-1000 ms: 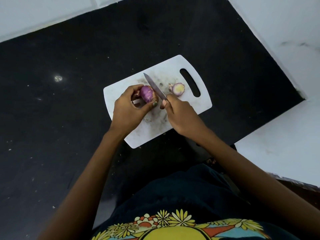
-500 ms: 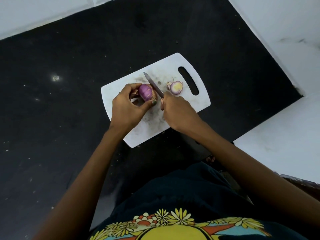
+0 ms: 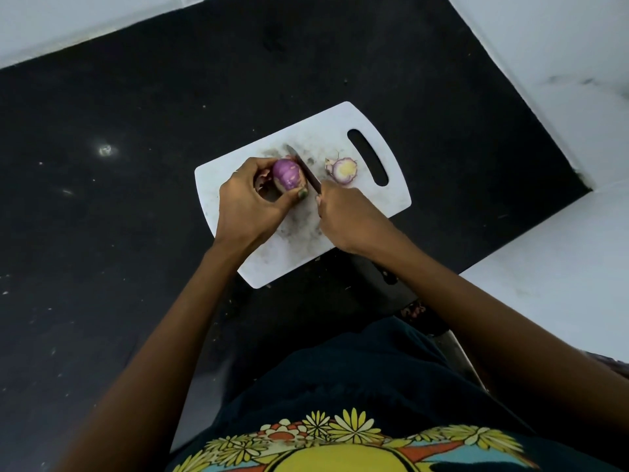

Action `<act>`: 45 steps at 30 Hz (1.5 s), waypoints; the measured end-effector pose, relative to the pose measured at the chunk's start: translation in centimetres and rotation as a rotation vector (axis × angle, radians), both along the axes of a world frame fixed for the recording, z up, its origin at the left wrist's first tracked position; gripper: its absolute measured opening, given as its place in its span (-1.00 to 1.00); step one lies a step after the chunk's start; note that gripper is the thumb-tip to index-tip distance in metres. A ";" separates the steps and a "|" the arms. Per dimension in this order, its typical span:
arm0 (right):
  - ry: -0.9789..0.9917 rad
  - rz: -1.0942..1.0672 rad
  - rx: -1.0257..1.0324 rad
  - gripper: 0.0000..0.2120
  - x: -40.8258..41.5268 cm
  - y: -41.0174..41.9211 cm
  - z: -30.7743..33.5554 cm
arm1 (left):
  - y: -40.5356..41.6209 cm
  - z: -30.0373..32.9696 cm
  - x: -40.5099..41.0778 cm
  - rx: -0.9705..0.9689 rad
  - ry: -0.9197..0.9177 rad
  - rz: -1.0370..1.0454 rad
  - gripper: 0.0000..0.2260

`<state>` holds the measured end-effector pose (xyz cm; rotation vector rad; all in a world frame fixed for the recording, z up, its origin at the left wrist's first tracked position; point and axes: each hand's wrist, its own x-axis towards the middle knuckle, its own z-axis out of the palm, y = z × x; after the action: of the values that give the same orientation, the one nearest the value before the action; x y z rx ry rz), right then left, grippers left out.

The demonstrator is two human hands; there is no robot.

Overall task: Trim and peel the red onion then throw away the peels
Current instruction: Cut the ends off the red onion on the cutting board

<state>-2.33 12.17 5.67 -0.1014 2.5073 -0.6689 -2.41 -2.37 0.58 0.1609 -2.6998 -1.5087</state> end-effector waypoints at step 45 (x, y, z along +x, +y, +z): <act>0.319 -0.125 0.021 -0.74 -1.6 1.5 -3.1 | -1.2 -0.9 2.6 -0.066 0.076 -0.067 -0.43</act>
<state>-3.97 13.65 2.54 -0.0461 2.8453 -0.7248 0.23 -3.60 -0.31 0.0107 -2.7162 -1.4089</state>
